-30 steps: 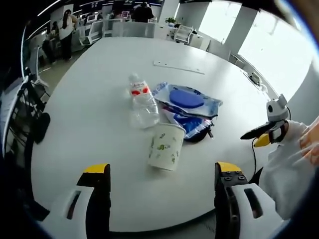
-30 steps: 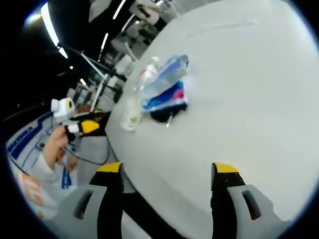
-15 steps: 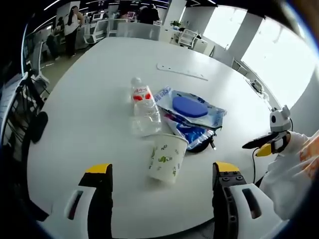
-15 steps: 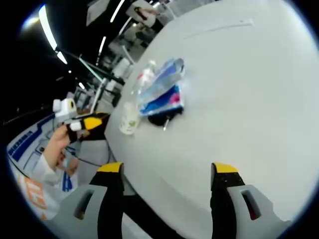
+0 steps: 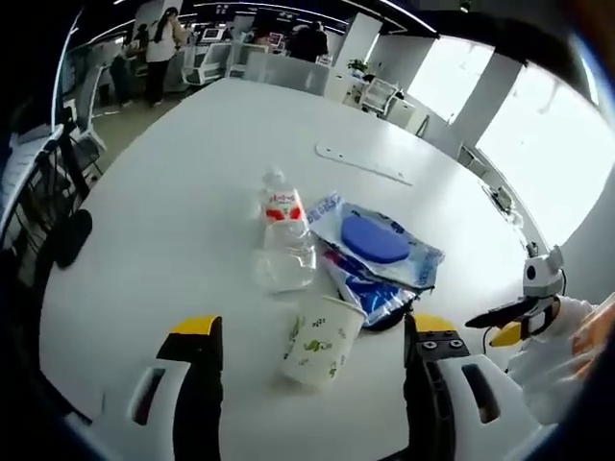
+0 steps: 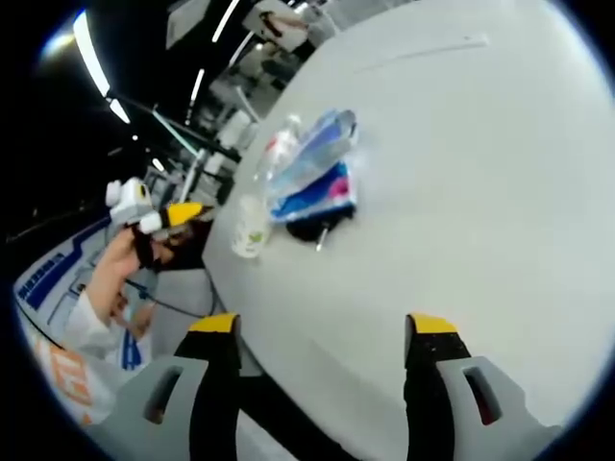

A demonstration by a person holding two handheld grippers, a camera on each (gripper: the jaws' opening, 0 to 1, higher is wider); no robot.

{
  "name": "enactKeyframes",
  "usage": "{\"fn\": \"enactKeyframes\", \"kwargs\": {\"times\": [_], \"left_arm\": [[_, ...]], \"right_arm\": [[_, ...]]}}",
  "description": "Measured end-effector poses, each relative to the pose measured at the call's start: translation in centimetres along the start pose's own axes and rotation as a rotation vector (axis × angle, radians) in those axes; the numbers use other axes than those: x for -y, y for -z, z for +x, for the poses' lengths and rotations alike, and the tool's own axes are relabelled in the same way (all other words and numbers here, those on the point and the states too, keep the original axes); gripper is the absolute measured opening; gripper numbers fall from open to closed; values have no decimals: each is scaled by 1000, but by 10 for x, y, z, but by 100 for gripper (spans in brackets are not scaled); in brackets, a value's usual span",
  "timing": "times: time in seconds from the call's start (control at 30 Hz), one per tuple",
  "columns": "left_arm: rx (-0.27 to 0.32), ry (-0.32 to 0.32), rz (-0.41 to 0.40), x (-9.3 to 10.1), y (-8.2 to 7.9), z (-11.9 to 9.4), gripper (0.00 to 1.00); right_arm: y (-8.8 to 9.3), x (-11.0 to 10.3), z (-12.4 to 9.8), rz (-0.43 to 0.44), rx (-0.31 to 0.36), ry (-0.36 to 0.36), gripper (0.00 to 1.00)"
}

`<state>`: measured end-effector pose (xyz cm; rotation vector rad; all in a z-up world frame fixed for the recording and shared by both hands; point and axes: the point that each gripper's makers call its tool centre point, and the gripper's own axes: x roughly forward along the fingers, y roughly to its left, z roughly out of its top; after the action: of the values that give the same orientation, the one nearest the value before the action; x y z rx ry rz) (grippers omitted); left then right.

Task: Arrange the tabletop items into an orderly group along one side of the table until the central work area is clear of visible clutter.

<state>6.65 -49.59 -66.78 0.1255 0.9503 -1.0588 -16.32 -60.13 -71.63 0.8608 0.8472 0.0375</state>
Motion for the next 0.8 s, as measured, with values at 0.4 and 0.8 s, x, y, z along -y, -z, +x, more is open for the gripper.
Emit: {"fn": "enactKeyframes", "kwargs": {"times": [0.4, 0.8], "left_arm": [[45, -28, -41, -2, -30, 19, 75], [55, -33, -38, -5, -56, 36, 73]], "right_arm": [[-1, 3, 0, 7, -5, -1, 67], [-5, 7, 0, 29, 2, 3, 67]]}}
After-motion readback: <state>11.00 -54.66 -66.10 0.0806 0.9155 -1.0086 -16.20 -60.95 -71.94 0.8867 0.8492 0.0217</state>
